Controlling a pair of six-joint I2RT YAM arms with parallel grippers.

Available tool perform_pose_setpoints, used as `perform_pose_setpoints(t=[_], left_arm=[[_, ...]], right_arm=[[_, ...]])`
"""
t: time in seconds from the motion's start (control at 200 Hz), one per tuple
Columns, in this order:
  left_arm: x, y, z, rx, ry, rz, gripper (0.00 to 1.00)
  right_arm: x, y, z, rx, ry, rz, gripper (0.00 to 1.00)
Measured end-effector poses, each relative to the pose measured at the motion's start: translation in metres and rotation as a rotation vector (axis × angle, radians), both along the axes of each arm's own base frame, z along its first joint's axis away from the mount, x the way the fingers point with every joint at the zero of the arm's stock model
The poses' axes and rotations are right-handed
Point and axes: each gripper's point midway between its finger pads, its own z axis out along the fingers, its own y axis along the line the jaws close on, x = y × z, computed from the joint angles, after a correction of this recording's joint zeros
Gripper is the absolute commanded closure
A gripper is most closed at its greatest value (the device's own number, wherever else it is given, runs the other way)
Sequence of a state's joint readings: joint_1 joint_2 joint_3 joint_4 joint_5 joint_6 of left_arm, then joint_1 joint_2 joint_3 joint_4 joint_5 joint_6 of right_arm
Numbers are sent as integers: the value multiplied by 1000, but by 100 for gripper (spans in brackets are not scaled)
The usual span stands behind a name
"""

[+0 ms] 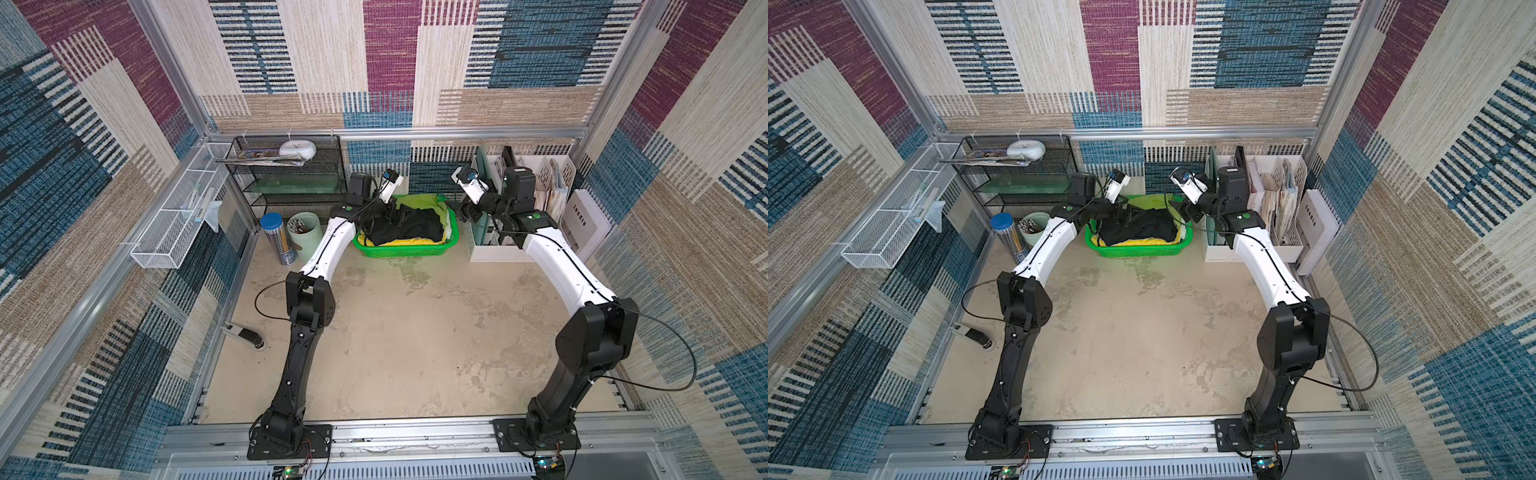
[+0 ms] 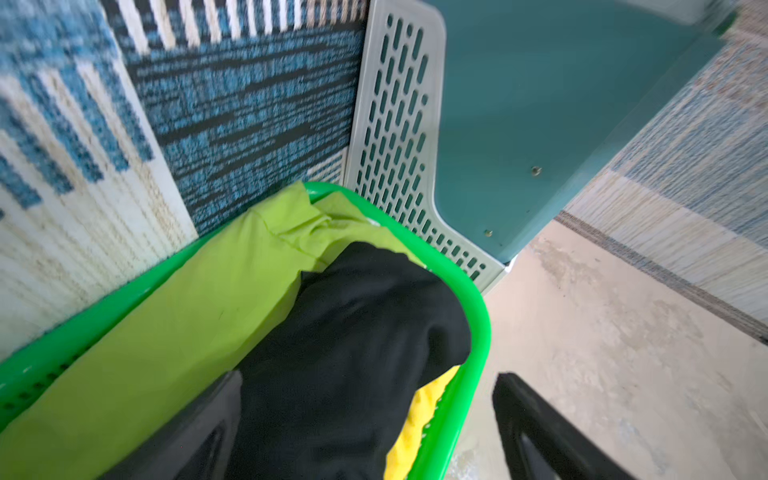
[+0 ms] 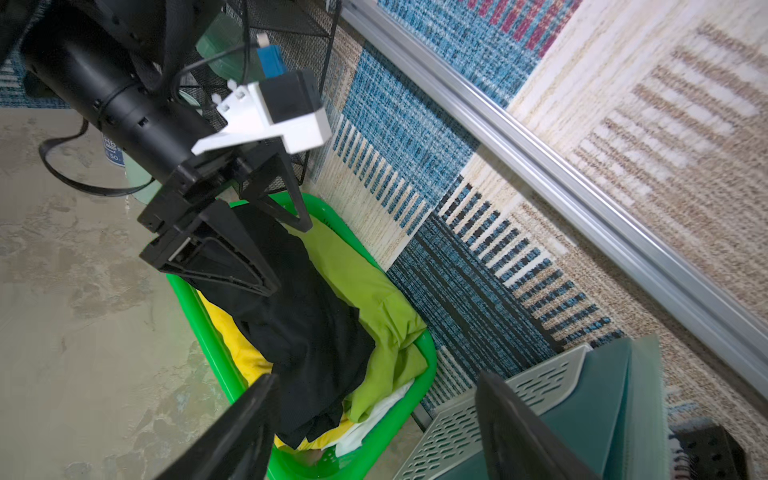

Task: Roll up the shorts
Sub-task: Place the shorts in the bin, then reset both arms

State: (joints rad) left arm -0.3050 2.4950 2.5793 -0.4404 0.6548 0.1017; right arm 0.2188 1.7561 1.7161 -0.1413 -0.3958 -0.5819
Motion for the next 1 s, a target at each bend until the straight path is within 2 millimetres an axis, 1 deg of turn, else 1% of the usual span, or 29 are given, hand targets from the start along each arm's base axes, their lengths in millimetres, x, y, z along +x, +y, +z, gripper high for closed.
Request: perform_pose_setpoints(t=[0.065, 0.155, 0.175, 0.19, 0.245, 0.31, 0.355, 0.406, 0.481, 0.526, 0.586, 0.591, 0.596, 0.611, 0.616, 0.631, 0.646, 0.656, 0.716, 0.721, 0.801, 0.861, 0.916, 0.996], left_arm=[[-5, -2, 18, -14, -18, -1, 0], [-16, -5, 50, -28, -64, 1, 0], [-20, -5, 61, -29, -83, 7, 0], [-21, -5, 65, -29, -89, 11, 0], [-32, -6, 92, -31, -130, 28, 0], [-43, -2, 120, -30, -172, 62, 0], [-49, 5, 138, -23, -194, 103, 0], [-55, 18, 156, -11, -214, 162, 0], [-64, 42, 170, 24, -219, 267, 0], [-71, 54, 170, 48, -209, 313, 0], [-86, 71, 164, 96, -190, 368, 0], [-86, 73, 159, 107, -181, 375, 0], [-86, 73, 159, 107, -181, 375, 0], [-95, 78, 158, 121, -182, 385, 0], [-95, 78, 158, 121, -182, 385, 0], [-99, 82, 154, 135, -176, 396, 0], [-107, 88, 150, 152, -168, 407, 0], [-108, 90, 146, 160, -163, 413, 0], [-130, 108, 137, 194, -168, 455, 0], [-133, 110, 133, 203, -165, 460, 0], [-163, 135, 122, 227, -177, 523, 0], [-180, 156, 111, 247, -179, 578, 0], [-193, 173, 100, 260, -187, 631, 0], [-212, 202, 75, 299, -180, 725, 0]], right_arm=[[-3, -4, 0, 3, -1, -25, 21], [-2, -12, 4, 0, -6, -74, 21], [-1, -14, 5, 0, -8, -86, 20], [-1, -15, 6, 0, -11, -92, 20], [-1, -19, 11, 1, -21, -113, 20], [-4, -21, 16, 7, -29, -123, 21], [-7, -23, 19, 14, -28, -133, 21], [-9, -24, 21, 36, -20, -141, 20], [-11, -28, 21, 72, 6, -174, 20], [-11, -30, 21, 89, 17, -190, 19], [-15, -33, 20, 111, 36, -206, 19], [-15, -33, 19, 113, 38, -208, 19], [-16, -33, 19, 115, 41, -210, 19], [-17, -34, 19, 119, 44, -214, 19], [-18, -34, 19, 120, 46, -215, 19], [-20, -35, 18, 126, 53, -218, 19], [-22, -35, 17, 130, 56, -220, 19], [-24, -36, 17, 133, 60, -221, 19], [-33, -38, 15, 154, 68, -228, 18], [-34, -38, 15, 155, 68, -229, 18], [-49, -43, 9, 193, 87, -242, 18], [-59, -48, 4, 227, 100, -264, 17], [-64, -53, 2, 248, 105, -282, 17], [-72, -57, -2, 260, 110, -292, 17]])
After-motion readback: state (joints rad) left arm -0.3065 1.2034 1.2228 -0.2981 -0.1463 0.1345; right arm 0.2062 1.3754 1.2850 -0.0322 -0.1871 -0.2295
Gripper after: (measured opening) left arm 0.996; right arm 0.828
